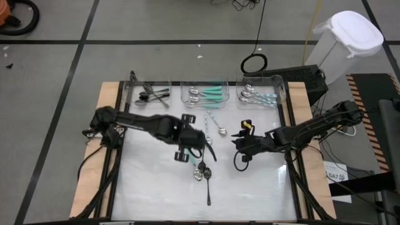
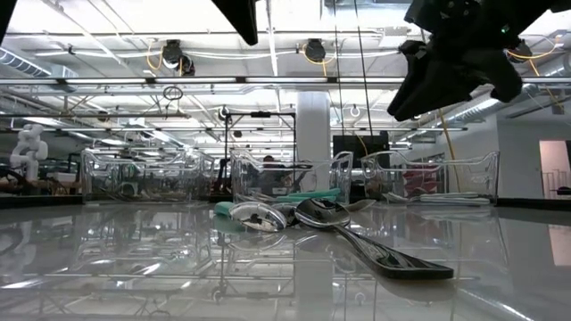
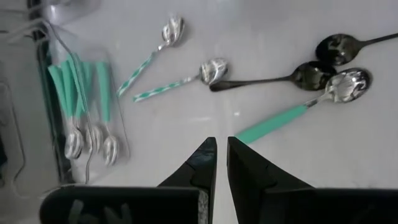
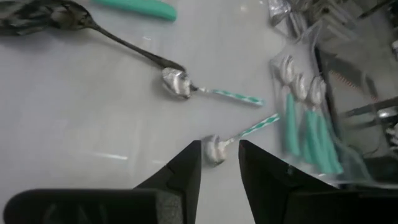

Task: Sort silverware by color (type)
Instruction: Put the green spoon into the center transparent bin

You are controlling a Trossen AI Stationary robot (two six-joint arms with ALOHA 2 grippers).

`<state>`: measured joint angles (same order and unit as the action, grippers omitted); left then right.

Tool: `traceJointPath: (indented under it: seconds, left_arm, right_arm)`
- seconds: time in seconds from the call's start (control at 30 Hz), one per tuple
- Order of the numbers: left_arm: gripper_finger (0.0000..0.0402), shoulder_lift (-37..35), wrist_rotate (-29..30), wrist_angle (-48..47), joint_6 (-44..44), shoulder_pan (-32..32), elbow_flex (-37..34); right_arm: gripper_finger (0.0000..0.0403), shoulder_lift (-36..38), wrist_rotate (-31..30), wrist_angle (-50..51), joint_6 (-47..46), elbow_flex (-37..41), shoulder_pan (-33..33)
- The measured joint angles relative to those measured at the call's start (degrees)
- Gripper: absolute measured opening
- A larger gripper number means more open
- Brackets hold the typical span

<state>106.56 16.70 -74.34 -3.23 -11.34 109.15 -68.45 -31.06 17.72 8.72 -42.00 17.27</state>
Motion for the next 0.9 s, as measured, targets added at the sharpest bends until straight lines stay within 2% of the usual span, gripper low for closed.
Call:
traceJointPath:
  seconds: [0.3, 0.4, 0.67, 0.77, 0.9]
  left_arm:
    - [0.0040, 7.4, 0.9, -1.1, 1.7, -3.4, -0.1]
    - [0.0040, 10.5, 0.7, -1.6, 2.2, -4.0, -0.1]
    - [0.0040, 16.6, -5.0, -2.5, 3.0, -5.4, -0.1]
    - [0.0040, 18.1, -4.5, -2.4, 3.2, -6.6, -0.1]
    - [0.0040, 19.9, -0.3, -1.9, 1.8, -8.4, -0.1]
  right_arm:
    - [0.0105, 0.0, 8.7, 0.4, -11.0, 0.0, 2.3]
    - [0.0105, 0.0, 8.9, 0.5, -14.1, 0.0, 2.9]
    - [0.0105, 0.0, 8.9, 0.6, -20.0, 0.0, 5.5]
    - [0.0105, 0.0, 8.9, 0.6, -21.4, 0.0, 7.0]
    - [0.0105, 0.0, 8.8, 0.6, -23.1, 0.0, 9.0]
